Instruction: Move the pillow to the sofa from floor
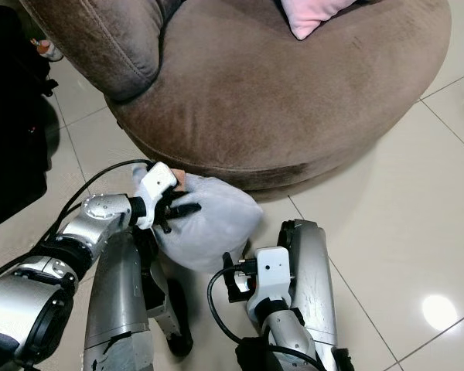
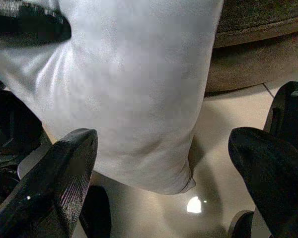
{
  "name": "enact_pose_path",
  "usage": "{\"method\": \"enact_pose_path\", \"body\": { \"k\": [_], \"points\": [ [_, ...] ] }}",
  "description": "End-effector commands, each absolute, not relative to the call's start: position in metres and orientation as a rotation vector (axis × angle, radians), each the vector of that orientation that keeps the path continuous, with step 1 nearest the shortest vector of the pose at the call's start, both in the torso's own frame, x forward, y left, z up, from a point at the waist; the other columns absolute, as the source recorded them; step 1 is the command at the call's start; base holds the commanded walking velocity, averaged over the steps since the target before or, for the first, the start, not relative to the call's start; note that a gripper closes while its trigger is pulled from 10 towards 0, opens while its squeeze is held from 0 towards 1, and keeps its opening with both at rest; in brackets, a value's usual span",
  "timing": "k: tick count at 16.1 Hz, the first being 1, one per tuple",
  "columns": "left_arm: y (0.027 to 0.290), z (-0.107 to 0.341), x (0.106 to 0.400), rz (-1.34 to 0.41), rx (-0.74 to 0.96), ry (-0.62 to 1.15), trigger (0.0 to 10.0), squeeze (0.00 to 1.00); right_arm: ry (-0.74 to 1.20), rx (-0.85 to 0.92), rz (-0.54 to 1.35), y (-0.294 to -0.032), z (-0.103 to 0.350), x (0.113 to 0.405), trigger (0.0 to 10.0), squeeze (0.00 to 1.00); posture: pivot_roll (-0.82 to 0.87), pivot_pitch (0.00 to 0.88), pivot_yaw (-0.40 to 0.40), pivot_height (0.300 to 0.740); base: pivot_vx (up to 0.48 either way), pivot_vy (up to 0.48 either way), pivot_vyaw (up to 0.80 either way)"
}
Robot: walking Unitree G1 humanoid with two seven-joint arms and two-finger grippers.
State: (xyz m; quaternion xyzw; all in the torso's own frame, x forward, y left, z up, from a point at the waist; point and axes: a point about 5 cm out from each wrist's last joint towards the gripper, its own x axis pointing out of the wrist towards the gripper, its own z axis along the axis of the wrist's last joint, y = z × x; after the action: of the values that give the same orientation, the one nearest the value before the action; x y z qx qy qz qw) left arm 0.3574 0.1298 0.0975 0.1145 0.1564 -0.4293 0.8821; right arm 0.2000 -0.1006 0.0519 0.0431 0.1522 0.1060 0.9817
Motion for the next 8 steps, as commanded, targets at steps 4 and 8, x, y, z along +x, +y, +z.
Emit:
{"method": "enact_pose_path", "body": {
  "k": [4, 8],
  "points": [
    [0.138, 0.082, 0.353, -0.706, 0.035, 0.33, 0.0, 0.0, 0.431, 0.054, 0.13, -0.122, 0.028, 0.19, 10.0, 0.0, -0.18, 0.357, 0.136, 0.472, 0.0, 0.0, 0.0],
    [0.128, 0.115, 0.373, -0.458, -0.381, 0.129, 0.0, 0.0, 0.391, 0.047, 0.143, -0.123, 0.033, 0.212, 10.0, 0.0, -0.16, 0.31, 0.103, 0.472, 0.0, 0.0, 0.0]
  ]
}}
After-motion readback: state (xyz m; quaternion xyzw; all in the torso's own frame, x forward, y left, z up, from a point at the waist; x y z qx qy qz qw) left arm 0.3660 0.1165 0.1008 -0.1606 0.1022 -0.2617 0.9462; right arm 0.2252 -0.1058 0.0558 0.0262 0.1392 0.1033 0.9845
